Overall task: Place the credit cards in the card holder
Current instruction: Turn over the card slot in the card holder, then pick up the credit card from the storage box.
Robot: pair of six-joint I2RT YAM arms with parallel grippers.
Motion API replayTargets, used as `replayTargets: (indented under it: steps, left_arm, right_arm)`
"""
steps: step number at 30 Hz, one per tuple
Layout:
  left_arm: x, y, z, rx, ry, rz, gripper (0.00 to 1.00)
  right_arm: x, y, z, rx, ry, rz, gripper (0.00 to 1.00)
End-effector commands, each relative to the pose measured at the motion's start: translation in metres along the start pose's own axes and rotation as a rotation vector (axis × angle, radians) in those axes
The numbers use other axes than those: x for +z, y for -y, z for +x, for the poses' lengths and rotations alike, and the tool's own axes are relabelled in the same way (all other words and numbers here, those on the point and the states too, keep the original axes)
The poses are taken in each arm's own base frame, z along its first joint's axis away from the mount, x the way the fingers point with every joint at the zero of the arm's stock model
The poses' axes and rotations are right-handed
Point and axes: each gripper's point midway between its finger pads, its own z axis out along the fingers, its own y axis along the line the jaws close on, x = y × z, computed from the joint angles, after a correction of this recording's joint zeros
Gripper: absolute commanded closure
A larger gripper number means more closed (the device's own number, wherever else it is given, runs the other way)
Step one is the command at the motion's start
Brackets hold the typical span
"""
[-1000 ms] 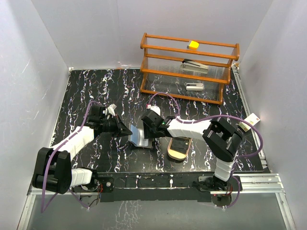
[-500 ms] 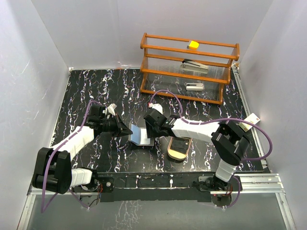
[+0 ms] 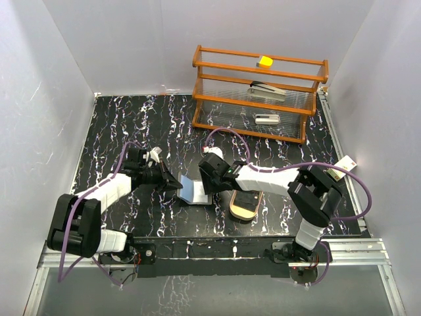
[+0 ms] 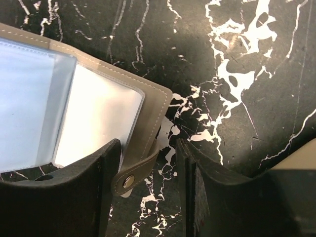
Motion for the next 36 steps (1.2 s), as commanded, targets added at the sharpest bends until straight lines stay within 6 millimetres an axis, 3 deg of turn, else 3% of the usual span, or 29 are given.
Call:
replayTargets:
  steps: [1,8,16,25,29,36]
  left_arm:
    - [-0.004,0.008,0.002,0.040,-0.014,0.026,1.00]
    - [-0.011,0.007,-0.004,0.100,-0.011,-0.033,1.00]
    - [-0.018,0.012,-0.009,0.158,0.004,-0.053,1.00]
    - [-0.021,0.017,-0.002,0.185,-0.020,-0.008,1.00]
    - [-0.024,0.019,0.002,0.199,-0.026,0.001,1.00]
    - [-0.026,0.022,0.005,0.215,-0.031,0.021,1.00]
  right_arm:
    - [-0.023,-0.029,-0.037,-0.078,0.122,-0.145,0.53]
    - [-0.059,-0.060,-0.063,-0.226,0.254,-0.342,0.50]
    - [-0.100,-0.053,-0.082,-0.416,0.397,-0.361,0.44]
    - [-0.122,0.011,-0.071,-0.671,0.369,-0.110,0.41]
    - [-0.109,0.051,-0.055,-0.751,0.256,0.043,0.39]
    - [-0.093,0.084,-0.033,-0.803,0.138,0.120,0.39]
